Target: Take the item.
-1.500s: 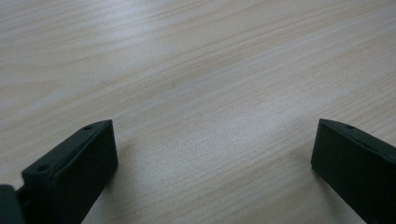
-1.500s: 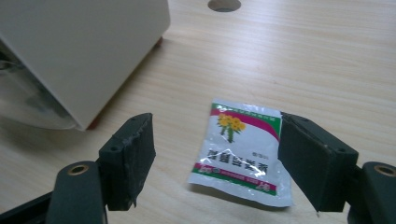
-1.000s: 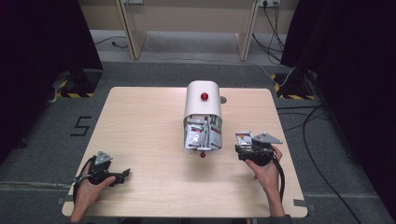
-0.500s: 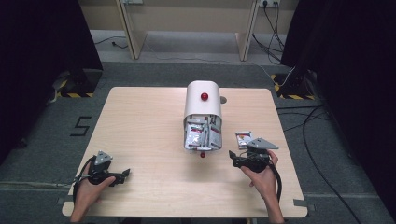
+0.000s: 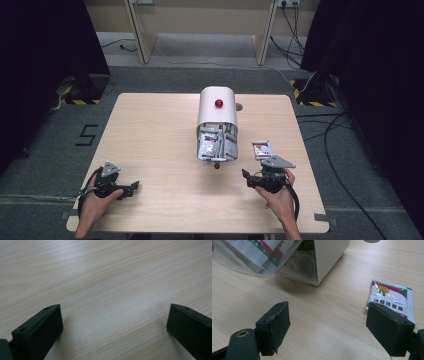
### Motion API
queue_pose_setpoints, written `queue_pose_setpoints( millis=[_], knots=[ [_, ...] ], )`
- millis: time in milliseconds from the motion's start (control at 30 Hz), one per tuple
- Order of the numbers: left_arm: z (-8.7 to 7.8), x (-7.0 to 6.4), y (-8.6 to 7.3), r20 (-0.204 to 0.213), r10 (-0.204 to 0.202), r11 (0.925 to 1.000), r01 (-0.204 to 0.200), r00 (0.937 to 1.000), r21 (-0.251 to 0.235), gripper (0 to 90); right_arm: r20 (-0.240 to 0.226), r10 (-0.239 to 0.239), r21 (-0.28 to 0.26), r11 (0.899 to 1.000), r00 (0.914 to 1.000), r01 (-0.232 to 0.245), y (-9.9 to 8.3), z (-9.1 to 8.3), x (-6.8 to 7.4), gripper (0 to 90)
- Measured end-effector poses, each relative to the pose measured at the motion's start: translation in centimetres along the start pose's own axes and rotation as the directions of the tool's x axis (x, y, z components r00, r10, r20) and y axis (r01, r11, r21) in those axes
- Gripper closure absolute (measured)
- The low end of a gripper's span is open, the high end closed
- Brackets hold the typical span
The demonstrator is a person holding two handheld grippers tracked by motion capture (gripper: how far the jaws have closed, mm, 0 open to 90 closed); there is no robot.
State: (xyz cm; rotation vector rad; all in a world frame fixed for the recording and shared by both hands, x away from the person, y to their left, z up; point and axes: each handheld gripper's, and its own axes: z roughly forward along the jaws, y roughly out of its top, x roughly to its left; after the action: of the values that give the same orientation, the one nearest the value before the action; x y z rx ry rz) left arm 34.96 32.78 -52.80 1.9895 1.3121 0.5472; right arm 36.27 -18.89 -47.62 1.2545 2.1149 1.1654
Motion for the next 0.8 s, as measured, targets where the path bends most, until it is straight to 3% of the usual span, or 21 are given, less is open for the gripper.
queue_pose_setpoints(
  millis=[800],
  knots=[
    [0.0,0.0,0.0,0.001,0.002,1.0000,-0.002,1.0000,0.001,0.0,-0.033,-0.019,0.004,1.000,0.9993,0.019,-2.0,-0.5,1.3,18.9]
  ],
)
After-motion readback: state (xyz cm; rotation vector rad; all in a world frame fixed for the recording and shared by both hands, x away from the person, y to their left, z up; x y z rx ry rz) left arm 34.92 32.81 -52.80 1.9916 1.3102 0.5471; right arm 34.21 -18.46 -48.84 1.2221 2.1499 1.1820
